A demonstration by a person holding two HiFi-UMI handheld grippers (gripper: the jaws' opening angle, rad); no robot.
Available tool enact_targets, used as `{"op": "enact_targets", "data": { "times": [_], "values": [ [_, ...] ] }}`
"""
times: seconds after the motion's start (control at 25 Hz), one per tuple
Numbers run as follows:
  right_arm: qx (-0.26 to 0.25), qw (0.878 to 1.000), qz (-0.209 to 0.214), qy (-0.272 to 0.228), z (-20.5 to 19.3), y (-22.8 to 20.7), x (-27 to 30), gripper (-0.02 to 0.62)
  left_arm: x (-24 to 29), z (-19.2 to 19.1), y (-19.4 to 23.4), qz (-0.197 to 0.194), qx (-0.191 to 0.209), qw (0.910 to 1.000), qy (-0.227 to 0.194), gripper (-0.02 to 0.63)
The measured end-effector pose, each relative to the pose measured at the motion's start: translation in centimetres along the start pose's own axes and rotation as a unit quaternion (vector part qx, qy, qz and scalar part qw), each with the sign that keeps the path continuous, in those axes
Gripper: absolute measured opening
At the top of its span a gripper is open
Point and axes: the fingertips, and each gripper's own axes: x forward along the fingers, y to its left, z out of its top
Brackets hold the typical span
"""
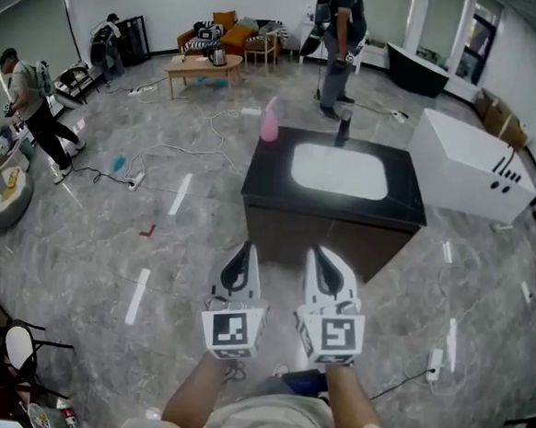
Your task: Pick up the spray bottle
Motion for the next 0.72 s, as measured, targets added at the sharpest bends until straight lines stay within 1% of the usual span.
{"op": "enact_targets", "data": {
  "times": [0.04, 0.2, 0.36, 0.52, 0.72],
  "values": [
    [0.001, 1.0, 0.002, 0.004, -0.1, -0.5, 0.6, 0.004, 0.7, -0.1, -0.1, 0.003, 0.001, 1.0, 0.001, 0.0],
    [0.004, 1.0, 0.009, -0.015, -0.1, -3.2, 2.5, 0.003, 3.9, -0.3, -1.0, 0.018, 0.005, 0.9998, 0.005, 0.0],
    [0.009, 1.0, 0.017, -0.016, -1.0, -5.3, 3.8, 0.005, 6.1, -0.4, -2.1, 0.024, 0.007, 0.9997, 0.005, 0.0],
    [0.009, 1.0, 0.025, -0.012, -1.2, -6.2, 5.4, 0.005, 7.9, -0.2, -2.0, 0.031, 0.011, 0.9995, 0.004, 0.0],
    [0.01, 0.999, 0.029, -0.012, -1.5, -6.4, 8.0, 0.003, 9.8, -0.7, -0.8, 0.034, 0.01, 0.9993, 0.007, 0.0]
  ]
}}
